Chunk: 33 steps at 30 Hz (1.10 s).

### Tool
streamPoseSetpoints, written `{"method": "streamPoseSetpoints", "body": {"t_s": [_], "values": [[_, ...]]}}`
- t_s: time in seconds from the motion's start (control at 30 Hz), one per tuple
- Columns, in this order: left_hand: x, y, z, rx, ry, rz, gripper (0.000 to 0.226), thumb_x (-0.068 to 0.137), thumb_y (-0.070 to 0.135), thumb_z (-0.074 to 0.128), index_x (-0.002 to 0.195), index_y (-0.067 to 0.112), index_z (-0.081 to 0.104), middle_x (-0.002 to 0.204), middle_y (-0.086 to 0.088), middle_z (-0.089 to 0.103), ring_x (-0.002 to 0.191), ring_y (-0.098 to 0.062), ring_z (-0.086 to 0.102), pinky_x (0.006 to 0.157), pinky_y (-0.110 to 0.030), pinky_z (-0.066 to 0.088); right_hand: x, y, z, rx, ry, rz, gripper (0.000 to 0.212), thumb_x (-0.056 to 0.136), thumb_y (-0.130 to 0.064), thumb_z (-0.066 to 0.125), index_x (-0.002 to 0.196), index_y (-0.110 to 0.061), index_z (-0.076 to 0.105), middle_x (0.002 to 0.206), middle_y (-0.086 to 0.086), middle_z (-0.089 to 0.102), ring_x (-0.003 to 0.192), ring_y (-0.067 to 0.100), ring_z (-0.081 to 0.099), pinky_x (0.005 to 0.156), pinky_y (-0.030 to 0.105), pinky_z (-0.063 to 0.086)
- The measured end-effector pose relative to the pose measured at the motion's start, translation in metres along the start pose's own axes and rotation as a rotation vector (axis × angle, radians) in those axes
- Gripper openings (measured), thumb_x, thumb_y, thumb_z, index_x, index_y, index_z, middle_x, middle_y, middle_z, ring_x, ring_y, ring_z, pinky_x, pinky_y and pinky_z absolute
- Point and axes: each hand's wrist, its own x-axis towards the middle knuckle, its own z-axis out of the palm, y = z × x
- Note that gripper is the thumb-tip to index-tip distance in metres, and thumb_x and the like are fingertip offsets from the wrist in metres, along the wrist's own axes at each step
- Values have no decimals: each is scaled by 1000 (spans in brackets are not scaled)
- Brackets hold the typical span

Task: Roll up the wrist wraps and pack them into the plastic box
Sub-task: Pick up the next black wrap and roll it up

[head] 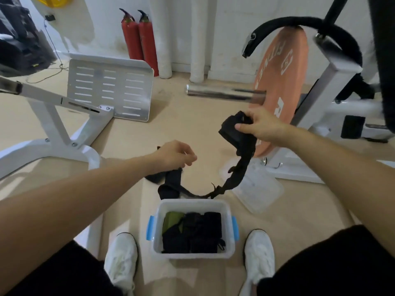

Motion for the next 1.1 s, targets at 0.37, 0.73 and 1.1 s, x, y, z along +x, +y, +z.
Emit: {"method": "streamPoseSetpoints", "body": {"t_s": [0.37, 0.73, 1.1], "values": [[73, -51, 113, -80, -160, 75, 66, 86, 35, 82, 145, 31, 51, 142, 3, 56, 130, -19, 50, 110, -39, 44, 19, 24, -3, -453, -76, -128, 13, 97, -17, 64, 105, -8, 60, 96, 3, 60, 89, 22, 57, 67, 23, 41], [87, -30, 199, -69, 162, 84, 62, 90, 47, 72, 143, 24, 51, 136, 9, 59, 119, -14, 60, 102, -39, 50, 20, 10, -22, -90, 186, -82, 44, 91, -18, 73, 125, -18, 44, 130, 12, 60, 123, 26, 60, 102, 46, 52], [66, -49, 168, -574, 256, 36, 24, 99, 31, 64, 96, 10, 73, 89, -12, 76, 85, -28, 74, 76, -39, 63, 11, 20, -31, -153, 209, -158, 51, 84, -20, 76, 130, -17, 54, 121, 12, 63, 111, 27, 62, 98, 47, 52]]}}
